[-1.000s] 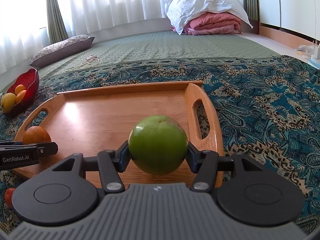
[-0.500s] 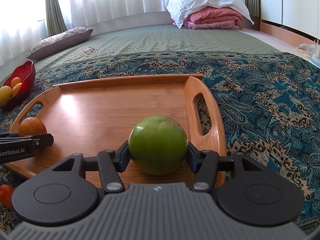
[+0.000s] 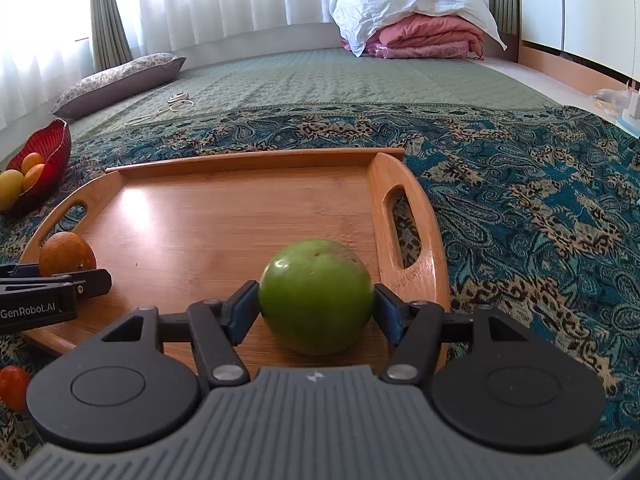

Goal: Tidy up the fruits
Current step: 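Lift both fruits and lower them onto the wooden tray, then open both grippers, then move the left gripper to a mandarin while the right gripper reaches another mandarin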

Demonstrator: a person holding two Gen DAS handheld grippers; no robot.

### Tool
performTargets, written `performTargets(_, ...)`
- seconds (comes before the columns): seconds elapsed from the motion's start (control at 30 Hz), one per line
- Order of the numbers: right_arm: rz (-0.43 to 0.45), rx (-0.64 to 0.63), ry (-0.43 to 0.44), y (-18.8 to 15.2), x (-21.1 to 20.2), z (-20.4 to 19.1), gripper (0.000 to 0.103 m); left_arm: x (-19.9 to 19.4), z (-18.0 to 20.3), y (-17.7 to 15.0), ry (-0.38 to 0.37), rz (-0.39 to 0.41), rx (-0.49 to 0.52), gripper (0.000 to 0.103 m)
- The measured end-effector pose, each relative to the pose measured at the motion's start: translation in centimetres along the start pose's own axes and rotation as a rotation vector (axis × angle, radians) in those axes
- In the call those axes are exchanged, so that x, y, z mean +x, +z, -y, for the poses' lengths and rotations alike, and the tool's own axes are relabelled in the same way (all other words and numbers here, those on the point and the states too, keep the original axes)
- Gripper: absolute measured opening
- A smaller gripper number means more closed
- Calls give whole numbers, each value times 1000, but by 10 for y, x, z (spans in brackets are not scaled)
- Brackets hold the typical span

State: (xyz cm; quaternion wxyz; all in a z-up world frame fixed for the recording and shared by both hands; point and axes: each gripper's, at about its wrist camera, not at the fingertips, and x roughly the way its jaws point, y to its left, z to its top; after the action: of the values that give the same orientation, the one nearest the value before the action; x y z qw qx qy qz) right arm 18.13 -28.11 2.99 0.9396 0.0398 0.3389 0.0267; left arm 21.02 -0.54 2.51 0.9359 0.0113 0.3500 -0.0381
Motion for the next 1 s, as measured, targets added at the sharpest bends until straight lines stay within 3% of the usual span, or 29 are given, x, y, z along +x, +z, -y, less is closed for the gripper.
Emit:
performTargets(0.17,0,7,21,-4,-6,3,83,-5,-1,-3,-8,-1,-2,83)
performTargets(0.37,7,-10,39,-5,-16,4,91,-20,-2,-7,-30,30,10,94)
performTargets(0.7,38,-14,71,-18,-40,4,95,-54,2,-23,-65,70,16,97)
performTargets(1.0,105,-108,74,-36,-66,-11,100,-83,6,-43,-85,100,27,99)
